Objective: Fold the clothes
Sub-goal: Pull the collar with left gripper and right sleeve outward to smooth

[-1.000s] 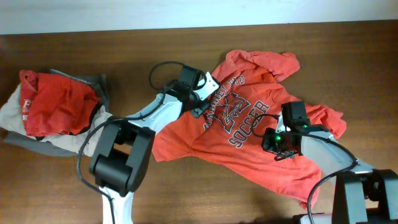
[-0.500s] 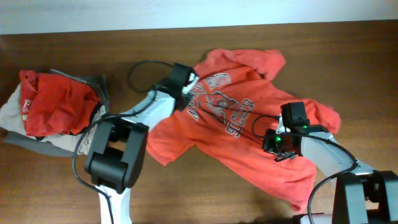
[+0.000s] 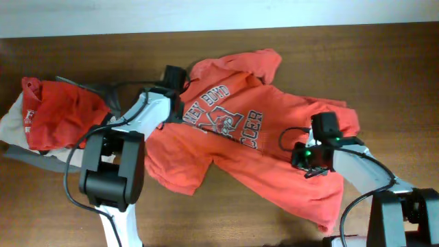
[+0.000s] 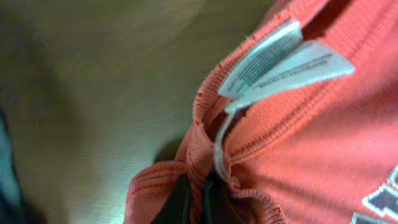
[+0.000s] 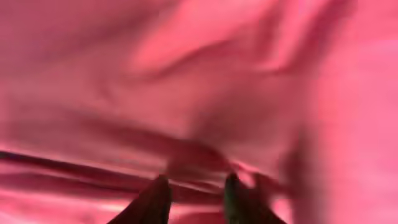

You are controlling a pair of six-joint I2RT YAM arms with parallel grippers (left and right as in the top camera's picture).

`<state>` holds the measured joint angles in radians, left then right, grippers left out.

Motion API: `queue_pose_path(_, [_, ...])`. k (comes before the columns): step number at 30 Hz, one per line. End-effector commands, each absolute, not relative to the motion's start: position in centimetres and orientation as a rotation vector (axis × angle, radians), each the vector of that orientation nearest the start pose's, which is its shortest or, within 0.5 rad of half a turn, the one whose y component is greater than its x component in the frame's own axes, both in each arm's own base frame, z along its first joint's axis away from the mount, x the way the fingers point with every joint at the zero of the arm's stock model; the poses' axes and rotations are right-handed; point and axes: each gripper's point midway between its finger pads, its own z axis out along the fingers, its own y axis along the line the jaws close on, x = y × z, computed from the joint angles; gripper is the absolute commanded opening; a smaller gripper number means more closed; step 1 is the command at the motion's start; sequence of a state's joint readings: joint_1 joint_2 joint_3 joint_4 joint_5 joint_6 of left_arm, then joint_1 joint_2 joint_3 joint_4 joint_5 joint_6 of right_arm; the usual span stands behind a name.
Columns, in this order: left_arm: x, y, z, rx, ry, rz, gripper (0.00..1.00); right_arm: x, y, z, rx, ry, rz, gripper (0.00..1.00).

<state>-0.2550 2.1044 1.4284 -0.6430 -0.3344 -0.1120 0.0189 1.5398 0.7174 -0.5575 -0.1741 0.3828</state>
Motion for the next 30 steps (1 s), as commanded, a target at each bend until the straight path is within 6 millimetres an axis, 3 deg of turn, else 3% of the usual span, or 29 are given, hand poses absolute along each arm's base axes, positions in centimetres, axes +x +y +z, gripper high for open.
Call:
queue_pose_path(1, [41.0,2.1,-1.0,-0.217,2.870,0.677,0.01,27.2,0.7,0.4,0.395,2.954,0.245,0.37])
queue_pose_path(4, [40.6,2.0,-0.8,-0.211,2.886,0.673,0.04,29.5,0.9,3.5,0.267,2.896,0.345,0.40])
queue_pose_path(8, [42.8,0.0,1.7,-0.128,2.823,0.575,0.17,32.7,1.7,7.3,0.248,2.785,0.467,0.50])
queue_pose_path(10, [45.4,-3.1,4.7,0.038,2.742,0.445,0.31,34.5,2.2,9.3,0.255,2.718,0.517,0.51])
queue_pose_path(12, [47.6,-6.1,6.9,0.180,2.657,0.333,0.42,35.3,2.1,9.7,0.286,2.688,0.518,0.51])
queue_pose_path(15, [49.8,-9.6,8.1,0.361,2.548,0.205,0.46,35.9,1.8,9.3,0.304,2.676,0.503,0.51])
queue_pose_path(20, [52.0,-12.8,7.4,0.452,2.453,0.061,0.39,37.2,1.3,6.8,0.331,2.694,0.481,0.36])
queue_pose_path(21, [52.3,-13.5,6.3,0.507,2.444,0.031,0.34,37.6,1.2,5.8,0.335,2.702,0.478,0.32])
queue_pose_path(25, [51.8,-13.3,2.5,0.555,2.508,0.049,0.24,37.4,0.9,2.4,0.373,2.777,0.460,0.21])
queue_pose_path(26, [51.4,-13.2,1.1,0.564,2.543,0.055,0.20,37.0,0.1,1.0,0.398,2.813,0.399,0.14])
queue_pose_path(30, [50.3,-12.8,-1.2,0.580,2.609,0.063,0.16,36.0,-3.2,-1.0,0.515,2.865,0.116,0.11])
